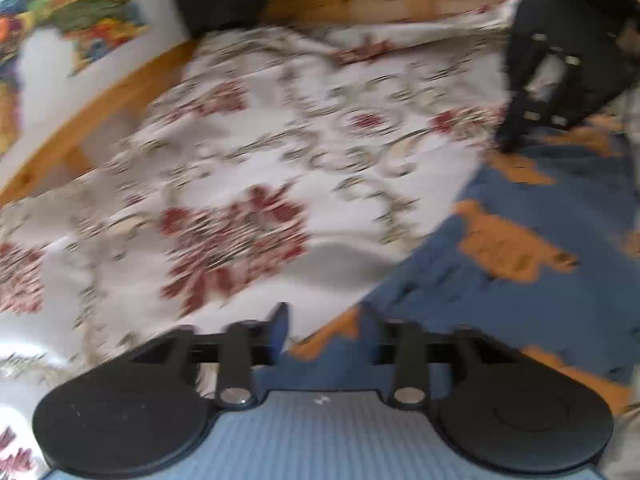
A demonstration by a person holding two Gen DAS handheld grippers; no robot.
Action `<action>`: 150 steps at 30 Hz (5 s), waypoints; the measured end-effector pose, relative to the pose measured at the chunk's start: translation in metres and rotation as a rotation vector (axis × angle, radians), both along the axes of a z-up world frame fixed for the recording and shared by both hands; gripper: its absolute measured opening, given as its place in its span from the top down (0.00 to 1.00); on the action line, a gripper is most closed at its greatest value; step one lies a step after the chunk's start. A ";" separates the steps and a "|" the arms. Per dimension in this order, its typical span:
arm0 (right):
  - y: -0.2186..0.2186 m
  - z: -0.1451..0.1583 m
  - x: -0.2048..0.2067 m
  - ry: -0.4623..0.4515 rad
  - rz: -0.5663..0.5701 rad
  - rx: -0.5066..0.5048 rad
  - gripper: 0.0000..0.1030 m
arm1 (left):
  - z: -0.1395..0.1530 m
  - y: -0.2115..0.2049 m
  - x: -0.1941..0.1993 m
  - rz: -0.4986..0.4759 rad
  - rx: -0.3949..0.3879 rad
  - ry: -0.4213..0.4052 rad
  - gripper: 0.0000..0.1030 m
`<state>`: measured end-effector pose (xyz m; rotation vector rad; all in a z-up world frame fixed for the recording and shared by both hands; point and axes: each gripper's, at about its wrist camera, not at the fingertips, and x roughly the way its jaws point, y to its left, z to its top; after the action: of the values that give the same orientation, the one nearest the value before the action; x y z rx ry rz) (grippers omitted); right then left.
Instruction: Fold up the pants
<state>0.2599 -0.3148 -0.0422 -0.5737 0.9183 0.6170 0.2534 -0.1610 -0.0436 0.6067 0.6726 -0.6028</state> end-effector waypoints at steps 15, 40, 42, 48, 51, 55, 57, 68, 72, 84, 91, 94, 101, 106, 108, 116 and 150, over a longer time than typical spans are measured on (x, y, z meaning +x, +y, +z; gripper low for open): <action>0.089 0.027 0.085 0.088 0.085 0.412 0.19 | -0.010 0.121 -0.027 0.434 -0.042 0.044 0.17; 0.174 0.006 0.125 0.298 0.234 0.574 0.48 | -0.003 0.095 -0.060 0.186 0.080 0.050 0.99; 0.179 0.004 0.124 0.326 0.253 0.575 0.48 | -0.001 0.096 -0.064 0.195 0.063 0.048 0.99; 0.193 0.007 0.115 0.400 0.329 0.566 0.54 | 0.000 0.095 -0.070 0.198 0.056 0.032 0.99; 0.200 0.005 0.118 0.445 0.340 0.567 0.54 | -0.001 0.094 -0.070 0.201 0.061 0.024 0.99; 0.215 -0.008 0.135 0.549 0.301 0.603 0.54 | -0.002 0.093 -0.070 0.199 0.064 0.018 0.99; 0.218 -0.015 0.144 0.593 0.240 0.644 0.56 | -0.001 0.094 -0.070 0.200 0.062 0.017 0.99; 0.199 -0.003 0.147 0.324 0.038 0.667 0.98 | 0.009 0.103 -0.056 0.305 -0.017 -0.033 0.86; 0.197 -0.014 0.164 0.263 0.016 0.582 0.97 | 0.004 0.120 -0.049 0.410 0.006 -0.009 0.83; 0.127 0.031 0.115 0.227 0.016 0.624 0.34 | 0.009 0.185 -0.045 0.554 0.194 -0.025 0.90; 0.078 -0.010 0.057 0.202 -0.223 0.516 0.65 | 0.011 0.182 -0.048 0.421 0.337 -0.022 0.90; 0.047 0.008 0.033 0.120 -0.349 0.540 0.46 | 0.022 0.181 -0.050 0.451 0.322 -0.013 0.89; 0.018 0.007 -0.041 0.148 -0.529 0.674 0.20 | 0.028 0.152 -0.076 0.468 0.179 -0.031 0.25; -0.026 -0.005 -0.086 0.097 -0.906 0.708 0.25 | 0.010 0.147 -0.081 0.540 0.271 -0.005 0.25; -0.030 0.011 -0.107 0.008 -0.944 0.711 0.10 | 0.020 0.147 -0.085 0.588 0.228 0.001 0.24; -0.048 0.019 -0.181 -0.182 -1.201 0.677 0.01 | 0.059 0.050 -0.080 0.424 -0.082 -0.030 0.08; -0.107 -0.047 -0.197 0.004 -1.479 1.143 0.71 | -0.020 -0.129 -0.032 0.000 -0.252 0.224 0.03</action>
<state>0.0625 -0.4220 -0.0893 1.1031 0.6136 -0.2857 0.2219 -0.2901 -0.0631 0.3064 0.7909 -0.7495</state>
